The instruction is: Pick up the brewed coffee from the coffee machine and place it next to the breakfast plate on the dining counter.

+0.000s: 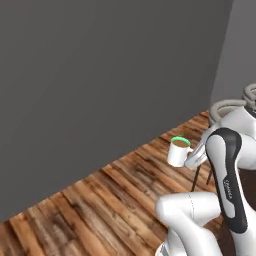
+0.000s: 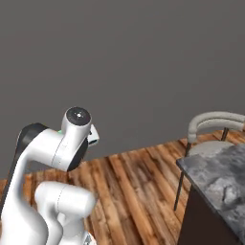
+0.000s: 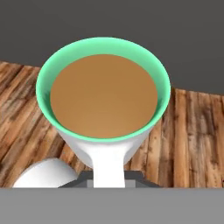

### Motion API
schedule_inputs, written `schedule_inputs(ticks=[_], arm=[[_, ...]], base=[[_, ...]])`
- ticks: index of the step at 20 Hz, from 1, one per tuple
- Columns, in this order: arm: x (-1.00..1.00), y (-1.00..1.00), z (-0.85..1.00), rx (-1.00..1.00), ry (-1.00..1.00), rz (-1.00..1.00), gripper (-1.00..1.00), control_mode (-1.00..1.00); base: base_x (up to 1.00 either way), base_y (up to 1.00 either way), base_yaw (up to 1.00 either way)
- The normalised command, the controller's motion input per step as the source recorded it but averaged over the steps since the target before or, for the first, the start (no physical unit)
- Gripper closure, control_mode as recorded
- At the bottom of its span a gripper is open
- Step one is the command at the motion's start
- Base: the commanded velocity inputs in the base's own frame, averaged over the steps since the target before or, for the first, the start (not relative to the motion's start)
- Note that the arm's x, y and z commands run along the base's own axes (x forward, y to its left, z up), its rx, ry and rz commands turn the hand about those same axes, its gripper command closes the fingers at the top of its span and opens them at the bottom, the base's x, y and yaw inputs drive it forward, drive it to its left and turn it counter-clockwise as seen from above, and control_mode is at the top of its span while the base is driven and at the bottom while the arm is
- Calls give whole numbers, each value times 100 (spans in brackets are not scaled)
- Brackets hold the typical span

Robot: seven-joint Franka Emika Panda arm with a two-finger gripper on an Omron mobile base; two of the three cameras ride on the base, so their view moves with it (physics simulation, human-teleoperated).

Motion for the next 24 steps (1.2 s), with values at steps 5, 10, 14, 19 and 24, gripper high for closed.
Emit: schedule_inputs(ticks=[5,10,14,19,24], arm=[[0,0,0,0,0,0,100,100],[0,0,0,0,0,0,100,100],[0,0,0,0,0,0,100,100],[0,0,0,0,0,0,100,100],[0,0,0,0,0,0,100,100]], base=[[82,43,-49],[64,49,-50],[67,68,-49],[77,70,-48],[85,41,-51]])
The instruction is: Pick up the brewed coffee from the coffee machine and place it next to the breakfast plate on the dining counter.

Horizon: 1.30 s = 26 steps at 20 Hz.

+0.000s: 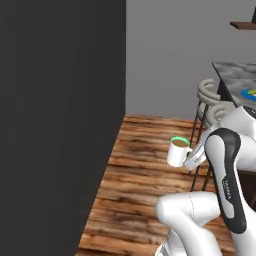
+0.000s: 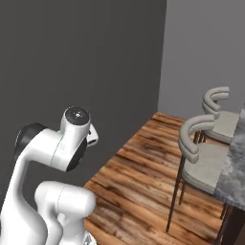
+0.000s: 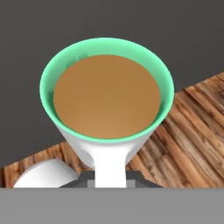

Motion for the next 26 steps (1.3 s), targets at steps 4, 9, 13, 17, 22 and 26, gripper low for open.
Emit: schedule_inputs(ticks=[4,9,13,17,22,26], arm=[[0,0,0,0,0,0,100,100],[0,0,0,0,0,0,100,100],[0,0,0,0,0,0,100,100],[0,0,0,0,0,0,100,100],[0,0,0,0,0,0,100,100],[0,0,0,0,0,0,100,100]], base=[[86,30,-54],[89,39,-53],[83,64,-52],[84,67,-51],[86,73,-50],[91,61,-53]])
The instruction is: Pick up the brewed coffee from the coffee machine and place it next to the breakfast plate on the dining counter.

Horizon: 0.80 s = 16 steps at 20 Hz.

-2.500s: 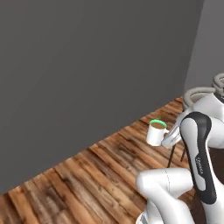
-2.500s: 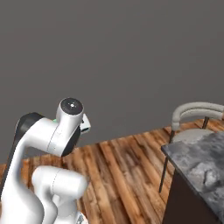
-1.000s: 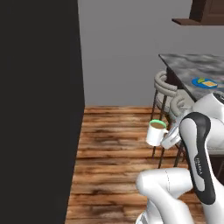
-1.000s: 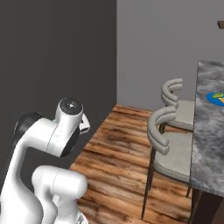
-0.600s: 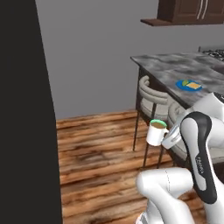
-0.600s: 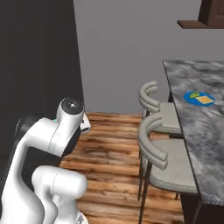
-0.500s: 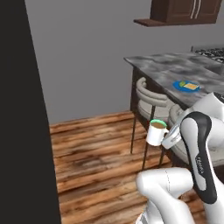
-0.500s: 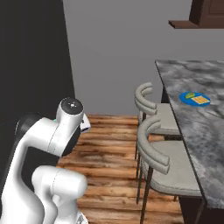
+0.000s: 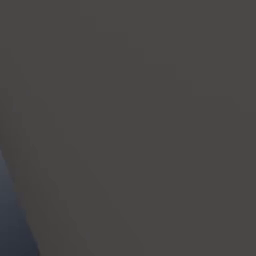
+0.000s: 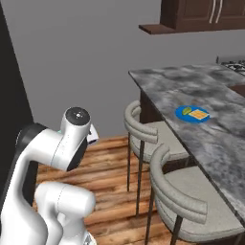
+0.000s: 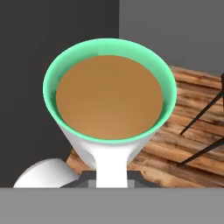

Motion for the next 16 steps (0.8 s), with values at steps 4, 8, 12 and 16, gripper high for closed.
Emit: schedule_inputs(ticks=[4,8,12,16], arm=[[0,0,0,0,0,0,100,100],[0,0,0,0,0,0,100,100],[0,0,0,0,0,0,100,100],[0,0,0,0,0,0,100,100]], base=[[92,46,-54],[95,38,-55],[82,17,-62],[63,0,-68]])
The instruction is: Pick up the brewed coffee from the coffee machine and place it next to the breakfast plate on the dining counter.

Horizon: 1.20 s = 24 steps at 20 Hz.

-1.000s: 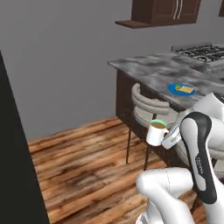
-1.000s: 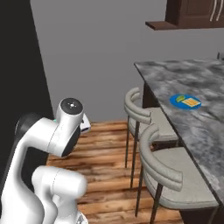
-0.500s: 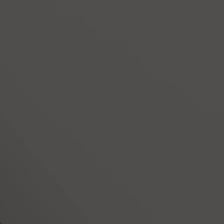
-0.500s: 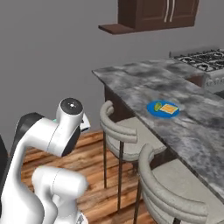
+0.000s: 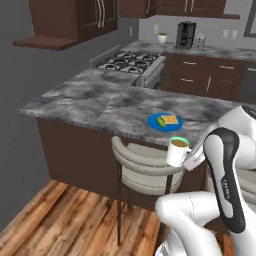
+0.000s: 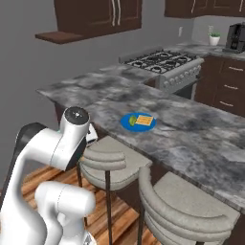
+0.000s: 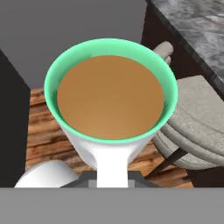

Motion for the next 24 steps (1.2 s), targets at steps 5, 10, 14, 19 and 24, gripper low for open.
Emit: schedule_inputs(ticks=[5,10,14,19,24], arm=[[0,0,0,0,0,0,100,100],[0,0,0,0,0,0,100,100],[0,0,0,0,0,0,100,100],[0,0,0,0,0,0,100,100],[68,1,0,0,0,-8,100,-100]], base=[[71,5,-65],[88,31,-60],[87,33,-56],[78,33,-37],[0,0,0]])
